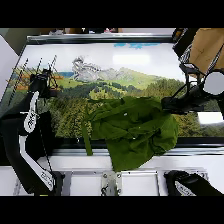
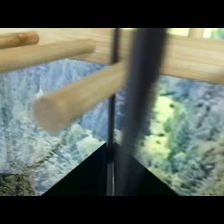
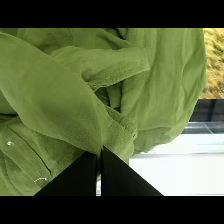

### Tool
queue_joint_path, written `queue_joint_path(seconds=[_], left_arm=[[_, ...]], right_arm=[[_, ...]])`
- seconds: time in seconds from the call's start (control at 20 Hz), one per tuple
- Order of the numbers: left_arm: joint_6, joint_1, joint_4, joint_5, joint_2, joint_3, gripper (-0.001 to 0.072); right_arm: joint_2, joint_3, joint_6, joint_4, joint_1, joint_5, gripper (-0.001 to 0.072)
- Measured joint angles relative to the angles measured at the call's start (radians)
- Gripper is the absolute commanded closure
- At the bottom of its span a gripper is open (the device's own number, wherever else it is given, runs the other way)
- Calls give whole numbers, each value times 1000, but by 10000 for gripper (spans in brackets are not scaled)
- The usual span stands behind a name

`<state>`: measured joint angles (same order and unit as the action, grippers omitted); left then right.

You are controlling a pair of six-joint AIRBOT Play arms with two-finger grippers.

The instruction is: Fold the clothes and pants, and hang the long-sleeved shirts on hangers.

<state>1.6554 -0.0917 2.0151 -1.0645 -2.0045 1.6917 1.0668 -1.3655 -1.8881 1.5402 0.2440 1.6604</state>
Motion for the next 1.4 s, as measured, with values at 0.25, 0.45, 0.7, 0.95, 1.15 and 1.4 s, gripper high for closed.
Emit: queue_joint_path(seconds=[0.25, 0.45, 0.7, 0.95, 1.15, 1.4], left_arm=[[0, 1, -8, 18, 38, -1, 693], [1, 1, -2, 21, 88, -1, 694], [2, 9, 1, 6, 176, -1, 694], [-17, 48, 0, -24, 246, -1, 694], [-43, 95, -3, -42, 300, -1, 694], [-140, 150, -65, -87, 392, -1, 694]], right_arm=[[0, 0, 0, 0, 0, 0, 700], [0, 0, 0, 0, 0, 0, 700], [0, 0, 0, 0, 0, 0, 700], [0, 0, 0, 0, 0, 0, 700], [0, 0, 0, 0, 0, 0, 701], [0, 0, 0, 0, 0, 0, 700]])
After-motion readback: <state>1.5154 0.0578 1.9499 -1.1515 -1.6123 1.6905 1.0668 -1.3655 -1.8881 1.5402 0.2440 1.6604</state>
